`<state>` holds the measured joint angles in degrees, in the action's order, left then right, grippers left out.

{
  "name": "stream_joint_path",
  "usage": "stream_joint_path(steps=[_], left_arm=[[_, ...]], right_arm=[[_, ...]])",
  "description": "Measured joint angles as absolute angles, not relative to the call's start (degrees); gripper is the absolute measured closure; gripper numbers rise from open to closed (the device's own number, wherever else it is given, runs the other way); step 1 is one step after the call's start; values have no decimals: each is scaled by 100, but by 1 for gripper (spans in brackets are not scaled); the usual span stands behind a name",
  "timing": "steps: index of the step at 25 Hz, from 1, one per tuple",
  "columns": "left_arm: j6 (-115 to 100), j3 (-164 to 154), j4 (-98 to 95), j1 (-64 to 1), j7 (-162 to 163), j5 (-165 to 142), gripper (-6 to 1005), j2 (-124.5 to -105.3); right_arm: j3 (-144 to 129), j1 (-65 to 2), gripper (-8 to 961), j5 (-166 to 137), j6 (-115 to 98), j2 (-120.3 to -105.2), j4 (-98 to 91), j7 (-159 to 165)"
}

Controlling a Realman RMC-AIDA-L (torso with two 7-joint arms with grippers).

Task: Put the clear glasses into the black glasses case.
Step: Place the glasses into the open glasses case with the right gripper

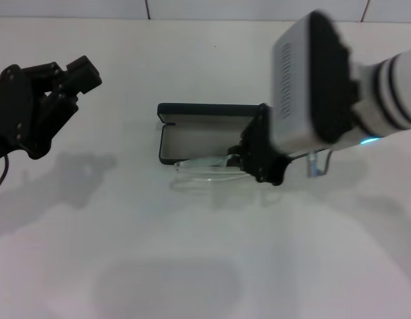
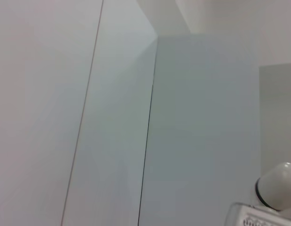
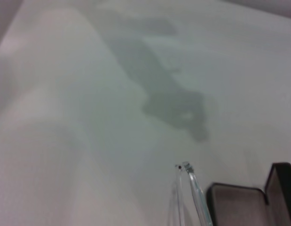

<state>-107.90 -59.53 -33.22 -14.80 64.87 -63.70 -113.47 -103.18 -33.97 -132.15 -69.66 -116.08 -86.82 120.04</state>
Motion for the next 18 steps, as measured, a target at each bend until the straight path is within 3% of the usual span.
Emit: stream_joint_path(steps=[18], left_arm=[[-10793,-5941,-3282,-1503,6478,-6323,936,-11392]], right_arm=[[-11730,-3476,880,-14891,-5016,-11619,-8241,13380]])
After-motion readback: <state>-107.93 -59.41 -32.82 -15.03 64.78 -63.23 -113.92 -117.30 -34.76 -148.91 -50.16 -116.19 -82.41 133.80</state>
